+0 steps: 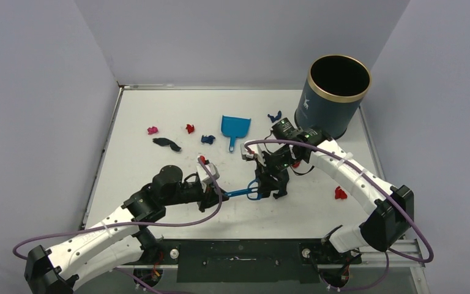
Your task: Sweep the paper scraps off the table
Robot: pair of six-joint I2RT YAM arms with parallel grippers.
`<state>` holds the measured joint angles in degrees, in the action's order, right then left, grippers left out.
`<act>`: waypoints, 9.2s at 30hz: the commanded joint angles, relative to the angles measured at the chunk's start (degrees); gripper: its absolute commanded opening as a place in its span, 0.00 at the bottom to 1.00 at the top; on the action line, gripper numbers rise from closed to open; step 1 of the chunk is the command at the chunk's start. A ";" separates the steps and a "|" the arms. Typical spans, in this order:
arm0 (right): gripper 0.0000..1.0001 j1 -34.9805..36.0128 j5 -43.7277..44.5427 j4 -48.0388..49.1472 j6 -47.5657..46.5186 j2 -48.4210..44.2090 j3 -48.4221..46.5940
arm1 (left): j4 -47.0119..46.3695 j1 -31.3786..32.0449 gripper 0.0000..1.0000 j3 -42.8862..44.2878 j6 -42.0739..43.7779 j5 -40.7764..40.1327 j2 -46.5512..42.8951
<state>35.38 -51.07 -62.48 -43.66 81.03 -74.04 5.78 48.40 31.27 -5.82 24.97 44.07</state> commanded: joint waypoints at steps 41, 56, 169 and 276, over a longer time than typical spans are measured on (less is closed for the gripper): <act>0.05 -8.14 -20.00 4.21 7.81 0.68 4.42 | -33.26 -9.09 0.32 -4.58 -29.11 10.04 7.02; 0.07 -8.38 -19.65 5.07 8.97 1.32 4.51 | -33.69 -8.41 0.08 -4.72 -26.73 11.06 6.67; 0.05 -33.92 30.39 11.09 25.86 -23.66 -6.74 | -19.12 12.61 0.00 11.50 -23.73 -41.33 14.27; 0.05 -30.35 47.47 -8.25 -16.12 -18.23 25.34 | 51.99 2.78 0.00 93.98 -21.15 -17.33 85.24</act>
<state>1.17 -3.79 -74.59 -63.90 62.00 -49.74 60.49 48.47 122.93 -24.47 2.13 126.30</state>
